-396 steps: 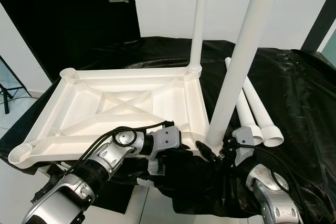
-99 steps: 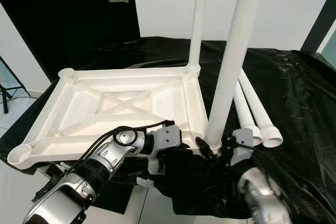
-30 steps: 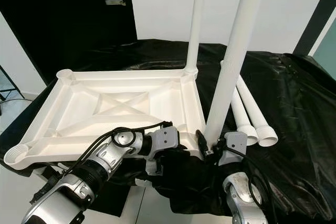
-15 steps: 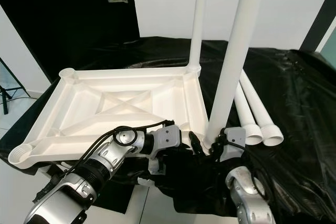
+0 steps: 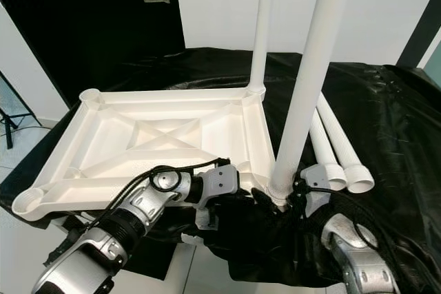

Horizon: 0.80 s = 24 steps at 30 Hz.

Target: Building children table

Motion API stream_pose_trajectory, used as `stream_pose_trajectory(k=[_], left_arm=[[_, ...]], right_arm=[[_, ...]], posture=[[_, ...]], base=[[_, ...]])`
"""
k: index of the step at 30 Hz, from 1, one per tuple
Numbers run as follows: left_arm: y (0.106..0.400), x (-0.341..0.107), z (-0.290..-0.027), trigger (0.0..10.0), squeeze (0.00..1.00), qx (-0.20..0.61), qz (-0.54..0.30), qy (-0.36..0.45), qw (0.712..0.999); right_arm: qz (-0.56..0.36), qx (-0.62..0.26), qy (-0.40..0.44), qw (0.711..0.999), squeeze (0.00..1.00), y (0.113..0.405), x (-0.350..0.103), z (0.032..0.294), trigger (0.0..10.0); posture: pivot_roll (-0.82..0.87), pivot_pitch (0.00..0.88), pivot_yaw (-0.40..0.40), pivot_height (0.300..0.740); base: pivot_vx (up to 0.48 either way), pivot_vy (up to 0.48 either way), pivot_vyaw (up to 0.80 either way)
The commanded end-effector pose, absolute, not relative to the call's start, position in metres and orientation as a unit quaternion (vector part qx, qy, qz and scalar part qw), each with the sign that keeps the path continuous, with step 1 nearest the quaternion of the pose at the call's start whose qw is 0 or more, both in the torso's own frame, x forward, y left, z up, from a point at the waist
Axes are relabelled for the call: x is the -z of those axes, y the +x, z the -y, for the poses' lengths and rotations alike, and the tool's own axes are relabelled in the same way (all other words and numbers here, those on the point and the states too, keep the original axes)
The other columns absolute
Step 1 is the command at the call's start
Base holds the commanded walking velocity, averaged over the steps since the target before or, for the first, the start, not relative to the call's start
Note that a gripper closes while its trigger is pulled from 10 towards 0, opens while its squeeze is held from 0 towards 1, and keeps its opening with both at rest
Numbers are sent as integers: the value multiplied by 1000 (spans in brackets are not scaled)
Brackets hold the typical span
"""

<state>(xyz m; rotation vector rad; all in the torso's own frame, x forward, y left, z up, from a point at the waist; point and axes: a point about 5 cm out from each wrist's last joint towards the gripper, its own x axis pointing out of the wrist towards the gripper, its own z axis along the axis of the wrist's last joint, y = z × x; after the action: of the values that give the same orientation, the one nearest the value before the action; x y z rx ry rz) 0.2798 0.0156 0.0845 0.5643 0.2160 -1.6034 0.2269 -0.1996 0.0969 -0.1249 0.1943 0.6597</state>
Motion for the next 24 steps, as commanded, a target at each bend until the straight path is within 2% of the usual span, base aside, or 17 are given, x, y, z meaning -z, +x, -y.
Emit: stream_pose_trajectory(k=[1, 7, 9, 10, 11, 13, 14, 16, 20, 24], left_arm=[[255, -30, -40, 10000, 0, 713, -229, 234, 621], [255, -30, -41, 10000, 0, 712, -229, 234, 621], [255, -30, -42, 10000, 0, 712, -230, 235, 620], [255, -30, -43, 10000, 0, 713, -231, 237, 618], [255, -30, -43, 10000, 0, 713, -231, 237, 618], [256, -31, -43, 10000, 0, 714, -231, 241, 616], [256, -31, -43, 10000, 0, 714, -231, 241, 616], [257, -31, -43, 10000, 0, 713, -230, 241, 617], [255, -29, -44, 10000, 0, 714, -233, 242, 615], [255, -29, -45, 10000, 0, 715, -234, 243, 613]], right_arm=[[-128, -368, -36, 920, 0, 217, -83, 186, 0], [-139, -378, -42, 914, 0, 214, -79, 185, 0], [-137, -360, -44, 922, 0, 214, -76, 184, 0], [-131, -313, -48, 939, 0, 213, -71, 184, 0], [-131, -313, -48, 939, 0, 213, -71, 184, 0], [-97, -146, -37, 984, 0, 211, -62, 190, 0], [-97, -146, -37, 984, 0, 211, -62, 190, 0], [-76, -46, -20, 996, 0, 208, -61, 194, 0], [-42, 5, -37, 998, 0, 212, -73, 199, 0], [-44, 10, -32, 998, 0, 213, -74, 201, 0]], posture=[[158, 0, -15, 740], [156, 0, -8, 740], [154, 0, -4, 740], [151, 0, 3, 740], [151, 0, 3, 740], [158, 0, 0, 740], [158, 0, 0, 740], [161, 0, 1, 740], [151, 0, 7, 740], [155, 0, 4, 740]], base=[[0, 0, 0], [0, 0, 0], [0, 0, 0], [0, 0, 0], [0, 0, 0], [0, 0, 0], [0, 0, 0], [0, 0, 0], [0, 0, 0], [0, 0, 0]])
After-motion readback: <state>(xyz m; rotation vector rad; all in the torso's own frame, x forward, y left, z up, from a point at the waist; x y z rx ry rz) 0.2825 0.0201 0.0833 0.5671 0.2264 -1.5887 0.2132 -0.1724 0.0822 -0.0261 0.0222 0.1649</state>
